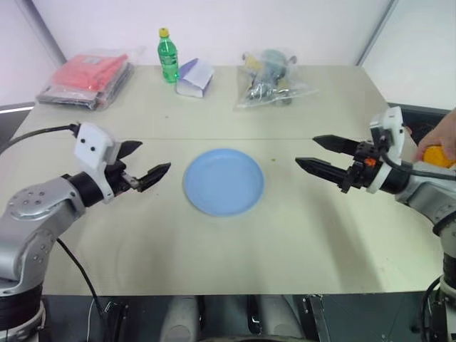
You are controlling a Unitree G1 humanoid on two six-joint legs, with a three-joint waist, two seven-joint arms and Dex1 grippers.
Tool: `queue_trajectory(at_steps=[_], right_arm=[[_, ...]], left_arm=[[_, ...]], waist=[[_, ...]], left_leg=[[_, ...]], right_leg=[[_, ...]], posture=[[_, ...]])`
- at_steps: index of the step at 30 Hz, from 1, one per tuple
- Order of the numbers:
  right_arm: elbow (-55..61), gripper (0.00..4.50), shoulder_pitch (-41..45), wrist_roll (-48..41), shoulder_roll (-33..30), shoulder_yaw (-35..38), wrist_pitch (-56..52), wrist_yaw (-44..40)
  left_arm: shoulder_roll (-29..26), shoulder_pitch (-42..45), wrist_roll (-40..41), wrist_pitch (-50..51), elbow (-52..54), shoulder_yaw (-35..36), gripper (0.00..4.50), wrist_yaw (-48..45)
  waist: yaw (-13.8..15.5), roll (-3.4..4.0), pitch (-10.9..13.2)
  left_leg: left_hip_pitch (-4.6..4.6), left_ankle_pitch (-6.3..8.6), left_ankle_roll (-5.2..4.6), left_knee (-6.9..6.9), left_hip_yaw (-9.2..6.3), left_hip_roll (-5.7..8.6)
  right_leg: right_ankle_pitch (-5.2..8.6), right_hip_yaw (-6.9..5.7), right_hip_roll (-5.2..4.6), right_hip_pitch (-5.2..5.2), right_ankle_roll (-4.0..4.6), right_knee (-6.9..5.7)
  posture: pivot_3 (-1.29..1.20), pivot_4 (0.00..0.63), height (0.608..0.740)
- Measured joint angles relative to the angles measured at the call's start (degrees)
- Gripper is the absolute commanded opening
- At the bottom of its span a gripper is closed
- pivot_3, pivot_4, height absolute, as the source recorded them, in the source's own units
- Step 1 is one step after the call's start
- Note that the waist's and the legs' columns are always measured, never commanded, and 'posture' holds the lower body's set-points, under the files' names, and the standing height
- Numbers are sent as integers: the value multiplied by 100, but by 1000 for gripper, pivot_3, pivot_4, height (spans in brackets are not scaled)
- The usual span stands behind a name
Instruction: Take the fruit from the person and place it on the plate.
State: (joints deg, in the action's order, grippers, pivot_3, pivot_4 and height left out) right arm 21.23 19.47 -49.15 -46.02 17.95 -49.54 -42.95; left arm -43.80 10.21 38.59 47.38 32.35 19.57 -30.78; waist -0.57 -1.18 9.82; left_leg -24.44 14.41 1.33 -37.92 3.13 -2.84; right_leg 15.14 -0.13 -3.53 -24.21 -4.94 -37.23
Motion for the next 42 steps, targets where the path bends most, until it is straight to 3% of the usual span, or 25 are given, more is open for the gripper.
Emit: queue_trajectory(at_steps=[42], right_arm=[[-23, 4461, 86, 281, -7, -173, 45, -191]], left_arm=[[80, 121, 141, -142, 91, -218, 4500, 101]], waist=[[1, 0, 0]], left_leg=[[0, 0, 0, -2, 1, 0]], right_leg=[[0, 0, 1, 0, 0, -1]], posture=[[0, 150, 731]])
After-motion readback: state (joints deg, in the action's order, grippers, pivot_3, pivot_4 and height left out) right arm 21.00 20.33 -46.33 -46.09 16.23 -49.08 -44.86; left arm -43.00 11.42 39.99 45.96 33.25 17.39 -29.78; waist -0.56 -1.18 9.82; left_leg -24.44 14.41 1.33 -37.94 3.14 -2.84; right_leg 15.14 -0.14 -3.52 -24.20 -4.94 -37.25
